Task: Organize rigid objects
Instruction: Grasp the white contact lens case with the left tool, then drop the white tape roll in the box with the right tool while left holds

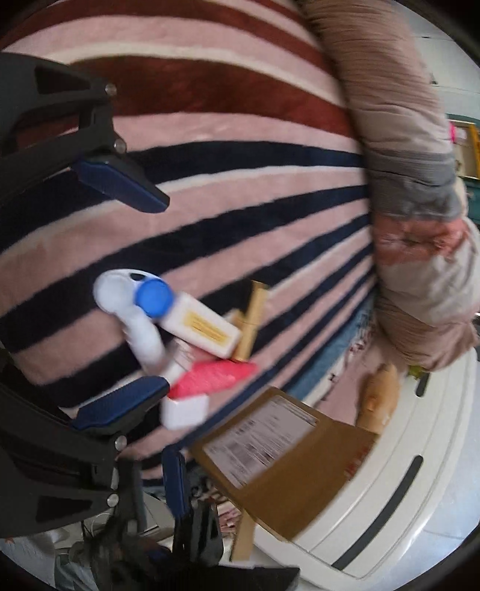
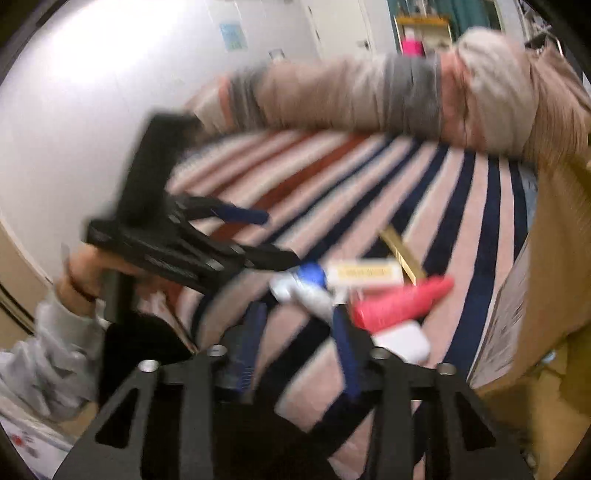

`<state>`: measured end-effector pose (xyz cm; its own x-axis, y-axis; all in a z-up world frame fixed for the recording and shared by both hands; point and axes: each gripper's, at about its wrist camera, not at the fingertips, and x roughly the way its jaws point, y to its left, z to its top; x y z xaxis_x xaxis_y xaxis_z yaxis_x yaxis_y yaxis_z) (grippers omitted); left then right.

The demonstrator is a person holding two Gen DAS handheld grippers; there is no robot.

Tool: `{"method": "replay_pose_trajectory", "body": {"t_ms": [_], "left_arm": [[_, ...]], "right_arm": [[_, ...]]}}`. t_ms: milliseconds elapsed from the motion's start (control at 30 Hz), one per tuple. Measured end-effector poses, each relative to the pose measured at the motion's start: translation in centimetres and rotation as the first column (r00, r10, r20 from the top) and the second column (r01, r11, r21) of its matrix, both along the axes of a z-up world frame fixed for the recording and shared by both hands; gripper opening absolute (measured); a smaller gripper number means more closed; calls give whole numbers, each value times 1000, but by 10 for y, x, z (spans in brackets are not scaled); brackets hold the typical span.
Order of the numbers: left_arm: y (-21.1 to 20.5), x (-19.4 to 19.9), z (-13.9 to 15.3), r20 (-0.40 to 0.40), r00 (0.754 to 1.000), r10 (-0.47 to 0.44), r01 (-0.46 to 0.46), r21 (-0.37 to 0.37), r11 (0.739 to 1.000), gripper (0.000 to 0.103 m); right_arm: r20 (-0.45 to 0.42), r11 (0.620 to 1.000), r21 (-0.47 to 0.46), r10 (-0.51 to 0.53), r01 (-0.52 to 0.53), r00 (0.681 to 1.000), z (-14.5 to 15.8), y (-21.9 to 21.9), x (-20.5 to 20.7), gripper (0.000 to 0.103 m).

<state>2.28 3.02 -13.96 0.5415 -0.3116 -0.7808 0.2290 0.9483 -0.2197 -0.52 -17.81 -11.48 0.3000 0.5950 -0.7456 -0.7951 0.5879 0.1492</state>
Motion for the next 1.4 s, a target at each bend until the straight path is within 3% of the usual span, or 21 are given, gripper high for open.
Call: {"method": "replay_pose_trajectory", "body": {"t_ms": [67,200,233,367,433,500,567,700,767,833,900,967,1033,1300,1400], "left_arm": [[2,0,-9,-18,1000,-2,2,-9,1000,83],[-4,-5,-22,-59,998,-39,38,-22,999,60],[-4,-7,-26,-69,997,-45,43,-24,999,52],[-5,-8,-36,-87,996,-38,38,4,999,44],[-6,-9,-37,-75,997,-28,30,22,999,29],[-2,-9,-37,-71,997,0,2,27,1000,29],[4,-10,-36,-65,998,17,-17,8,1000,29],[16,-9,-33,-49,997,61,-59,38,998,29],[20,-6,-32,-50,995,82,-80,50,996,29],[22,-4,-33,-45,994,98,-96,59,994,30],[21,-3,-36,-41,994,103,-100,55,993,34],[19,1,-38,-41,994,101,-98,66,993,36],[18,3,-39,-36,994,100,-97,80,992,38],[13,15,-43,-17,993,117,-115,104,988,38],[14,14,-43,-12,993,121,-119,119,986,30]], "right_arm": [[-16,998,-62,-11,10,1000,-23,7,8,22],[-44,994,-106,-37,32,998,-46,15,29,19],[-43,993,-111,-37,32,998,-49,16,33,14],[-25,990,-128,-56,53,998,-51,19,45,8],[-29,992,-116,-61,57,998,-49,19,45,8],[-43,992,-113,-53,48,998,-46,21,48,8],[-118,998,-56,-46,40,992,-43,19,52,8],[-239,999,7,-36,38,970,-36,2,47,8],[-262,999,-8,-39,38,964,-38,-2,43,8],[-189,994,-75,-92,79,978,-38,-1,41,9],[-99,984,-124,-137,124,986,-37,-2,39,28],[-82,990,-94,-117,109,990,-34,-1,38,36],[-83,994,-81,-77,70,994,-35,3,36,36],[55,978,-204,-22,32,998,-54,27,26,37],[96,972,-234,-4,27,995,-56,32,19,43]]}}
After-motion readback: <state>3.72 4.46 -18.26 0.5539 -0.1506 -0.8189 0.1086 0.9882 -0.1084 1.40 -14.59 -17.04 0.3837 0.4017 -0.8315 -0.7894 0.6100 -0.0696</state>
